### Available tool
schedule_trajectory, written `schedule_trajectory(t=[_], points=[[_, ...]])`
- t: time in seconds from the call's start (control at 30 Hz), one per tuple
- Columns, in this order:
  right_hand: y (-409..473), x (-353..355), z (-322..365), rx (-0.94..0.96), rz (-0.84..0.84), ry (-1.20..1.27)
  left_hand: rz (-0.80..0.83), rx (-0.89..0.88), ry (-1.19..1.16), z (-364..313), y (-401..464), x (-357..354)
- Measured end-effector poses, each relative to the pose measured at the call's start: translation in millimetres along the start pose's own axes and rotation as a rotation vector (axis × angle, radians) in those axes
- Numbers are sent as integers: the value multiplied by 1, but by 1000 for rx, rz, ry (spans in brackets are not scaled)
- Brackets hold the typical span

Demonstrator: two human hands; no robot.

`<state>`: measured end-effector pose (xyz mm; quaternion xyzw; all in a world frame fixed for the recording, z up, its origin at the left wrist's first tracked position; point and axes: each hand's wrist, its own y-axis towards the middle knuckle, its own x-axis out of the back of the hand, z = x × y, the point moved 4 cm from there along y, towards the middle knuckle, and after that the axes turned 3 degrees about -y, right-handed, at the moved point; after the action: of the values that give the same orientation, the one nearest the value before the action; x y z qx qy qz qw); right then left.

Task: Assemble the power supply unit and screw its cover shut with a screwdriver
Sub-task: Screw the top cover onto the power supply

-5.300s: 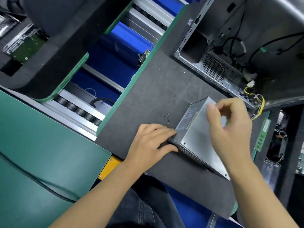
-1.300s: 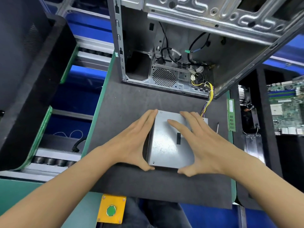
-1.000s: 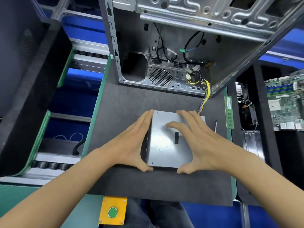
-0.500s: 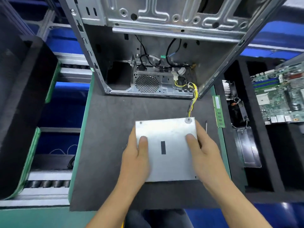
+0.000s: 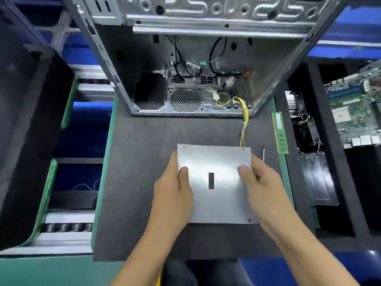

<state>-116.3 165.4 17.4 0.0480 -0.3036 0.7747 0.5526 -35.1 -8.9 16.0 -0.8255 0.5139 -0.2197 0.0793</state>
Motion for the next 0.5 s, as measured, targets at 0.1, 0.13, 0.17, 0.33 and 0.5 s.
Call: schedule_trajectory(t=[0.1,0.13,0.17,0.33,0.5], points=[[4,0,0,-6,-1,5,-6,6,-1,0,7,2],[6,1,1,3,-12,-8,7,-1,6,-1,8,3],[7,2,2,8,-18,-23,16,5,13,-2,7,3],[15,3,3,21,-49,-67,3,-28,-26,-11,11,0],[23,12,4,63,-93,-156,45,-43,-2,-14,12,-6]])
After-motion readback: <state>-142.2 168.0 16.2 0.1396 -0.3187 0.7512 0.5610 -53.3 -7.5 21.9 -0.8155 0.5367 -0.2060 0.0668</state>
